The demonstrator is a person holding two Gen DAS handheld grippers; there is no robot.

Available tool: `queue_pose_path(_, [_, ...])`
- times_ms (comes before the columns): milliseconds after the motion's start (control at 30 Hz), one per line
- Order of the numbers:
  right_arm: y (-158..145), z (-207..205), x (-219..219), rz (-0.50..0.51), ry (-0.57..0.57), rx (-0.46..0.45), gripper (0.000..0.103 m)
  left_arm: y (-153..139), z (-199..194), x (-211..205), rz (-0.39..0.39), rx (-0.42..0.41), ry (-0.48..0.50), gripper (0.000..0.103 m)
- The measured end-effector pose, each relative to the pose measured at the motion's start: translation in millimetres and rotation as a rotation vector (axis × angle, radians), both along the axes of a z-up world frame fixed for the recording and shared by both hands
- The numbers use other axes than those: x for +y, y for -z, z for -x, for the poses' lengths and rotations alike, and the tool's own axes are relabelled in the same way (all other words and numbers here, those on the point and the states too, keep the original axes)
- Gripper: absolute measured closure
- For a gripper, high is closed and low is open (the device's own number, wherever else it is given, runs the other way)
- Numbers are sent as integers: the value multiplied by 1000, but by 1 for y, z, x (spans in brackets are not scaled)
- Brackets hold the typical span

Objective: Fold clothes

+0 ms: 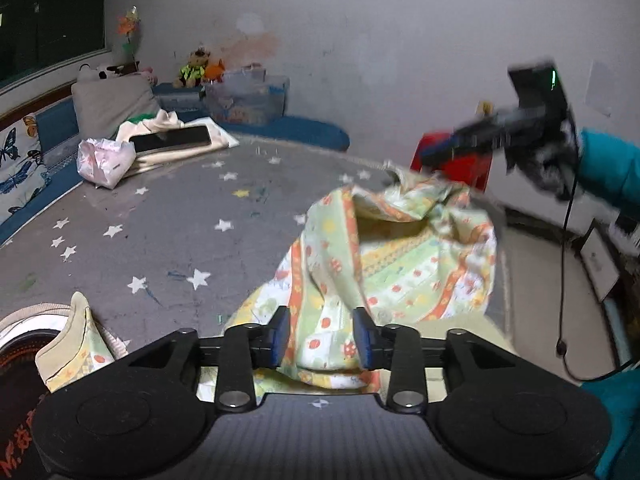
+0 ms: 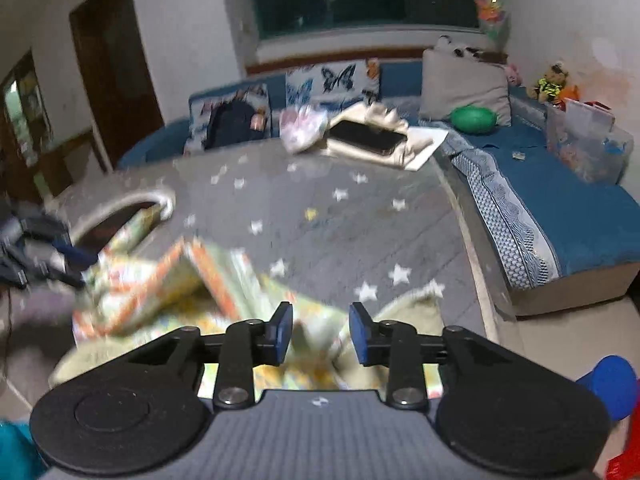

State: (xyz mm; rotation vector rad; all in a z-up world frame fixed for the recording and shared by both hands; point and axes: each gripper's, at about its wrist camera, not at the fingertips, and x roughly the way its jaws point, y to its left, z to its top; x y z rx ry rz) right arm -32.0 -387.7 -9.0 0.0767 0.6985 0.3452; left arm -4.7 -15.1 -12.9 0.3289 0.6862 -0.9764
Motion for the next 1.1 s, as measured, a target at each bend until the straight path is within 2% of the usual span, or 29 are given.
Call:
queue_pose_path(67, [-3,-1,-2,-11,12,-7,68,8,4,-11,-51,-24,17,63])
queue_pose_path(133, [-1,-6,-1,-10,21,0,63,15,5,-18,-86,-21,19,62])
queue_pose_path(233, [6,-12,2,4,16,27,61,27,1,-26,-130,-6,14,62])
queue_pose_path(300, [12,-15,5,12,7,44,61,33,-1,-26,-138,14,13,64])
queue_pose_path(367, [16,-16,10,19,-15,57,60,38,-3,-26,-139,33,12,74])
queue_pose_path(400, [17,-16,13,27,-25,63,60,37,-4,-25,-137,31,13,83])
queue_pose_path(433, [18,-16,16,38,-36,69,59,37,-4,-24,-134,27,14,86])
queue_pose_path(533, [21,-15,24,73,-68,86,53,34,-5,-22,-127,16,19,88])
queue_pose_path(633, [25,-14,32,108,-100,103,53,34,-3,-23,-138,11,27,84])
queue_pose_path(700, [27,-13,38,131,-121,115,55,35,-2,-26,-154,-10,17,80])
queue_pose_path(800, [30,-12,46,166,-153,132,59,34,0,-27,-163,-38,6,59])
queue_pose_path(900, [33,-14,55,224,-180,154,67,36,1,-28,-172,-43,14,57])
queue_pose_path(933, [34,-14,58,251,-188,161,72,38,2,-29,-176,-41,20,59])
queue_pose_path(967, [35,-14,60,271,-192,164,73,39,2,-29,-180,-39,25,59])
queue_pose_path(1033, [34,-14,64,297,-194,160,80,40,2,-30,-179,-28,35,78])
queue_pose_path(1100, [32,-13,66,313,-190,150,87,40,1,-30,-166,-7,42,88])
